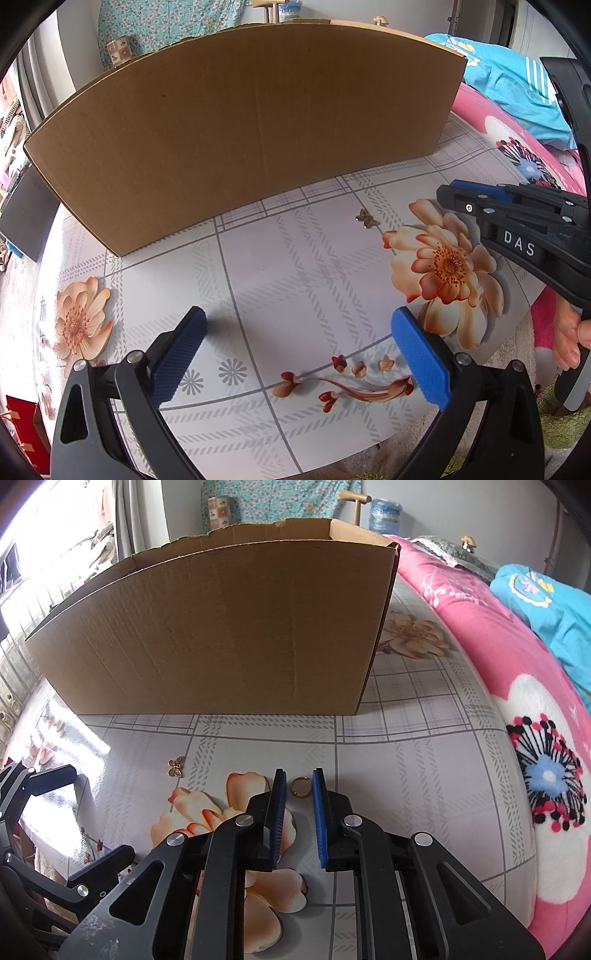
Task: Organize jewelry
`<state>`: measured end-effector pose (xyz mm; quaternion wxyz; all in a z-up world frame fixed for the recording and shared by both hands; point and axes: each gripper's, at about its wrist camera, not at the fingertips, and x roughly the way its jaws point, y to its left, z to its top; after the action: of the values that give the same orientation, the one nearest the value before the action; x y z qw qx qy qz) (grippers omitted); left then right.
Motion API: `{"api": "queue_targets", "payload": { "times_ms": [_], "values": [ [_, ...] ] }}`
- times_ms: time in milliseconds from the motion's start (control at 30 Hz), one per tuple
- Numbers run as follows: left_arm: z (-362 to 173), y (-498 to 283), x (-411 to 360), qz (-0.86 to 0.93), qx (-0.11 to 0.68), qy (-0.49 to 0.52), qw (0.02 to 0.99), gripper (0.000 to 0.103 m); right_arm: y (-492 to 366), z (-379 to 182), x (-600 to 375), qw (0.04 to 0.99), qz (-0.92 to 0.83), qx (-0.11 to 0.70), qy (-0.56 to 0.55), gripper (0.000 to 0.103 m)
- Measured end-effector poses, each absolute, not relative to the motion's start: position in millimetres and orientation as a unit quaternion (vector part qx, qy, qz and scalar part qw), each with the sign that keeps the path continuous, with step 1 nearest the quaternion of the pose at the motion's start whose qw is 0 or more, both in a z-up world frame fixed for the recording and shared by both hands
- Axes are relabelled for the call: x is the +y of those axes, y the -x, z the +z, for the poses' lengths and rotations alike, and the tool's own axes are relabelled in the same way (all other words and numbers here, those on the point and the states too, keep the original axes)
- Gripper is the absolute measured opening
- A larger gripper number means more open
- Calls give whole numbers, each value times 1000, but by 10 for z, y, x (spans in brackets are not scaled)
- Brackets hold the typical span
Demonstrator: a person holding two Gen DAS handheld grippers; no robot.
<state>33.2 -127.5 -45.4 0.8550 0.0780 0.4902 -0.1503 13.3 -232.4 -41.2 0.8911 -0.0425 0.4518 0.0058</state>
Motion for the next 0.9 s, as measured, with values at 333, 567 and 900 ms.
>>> {"api": "queue_targets", "payload": {
  "times_ms": [333, 567, 900],
  "values": [
    [-455, -330, -1275, -153, 489, -77, 855, 98, -156, -415, -2315, 891, 7, 453, 41, 12],
    [-456, -331, -1277, -153, 489, -77, 855, 98, -125, -417, -2279, 891, 9, 453, 38, 12],
    [-454, -331, -1273, -153, 489, -77, 856, 98, -106, -409, -2311, 889, 16, 456, 30, 12]
  ]
}}
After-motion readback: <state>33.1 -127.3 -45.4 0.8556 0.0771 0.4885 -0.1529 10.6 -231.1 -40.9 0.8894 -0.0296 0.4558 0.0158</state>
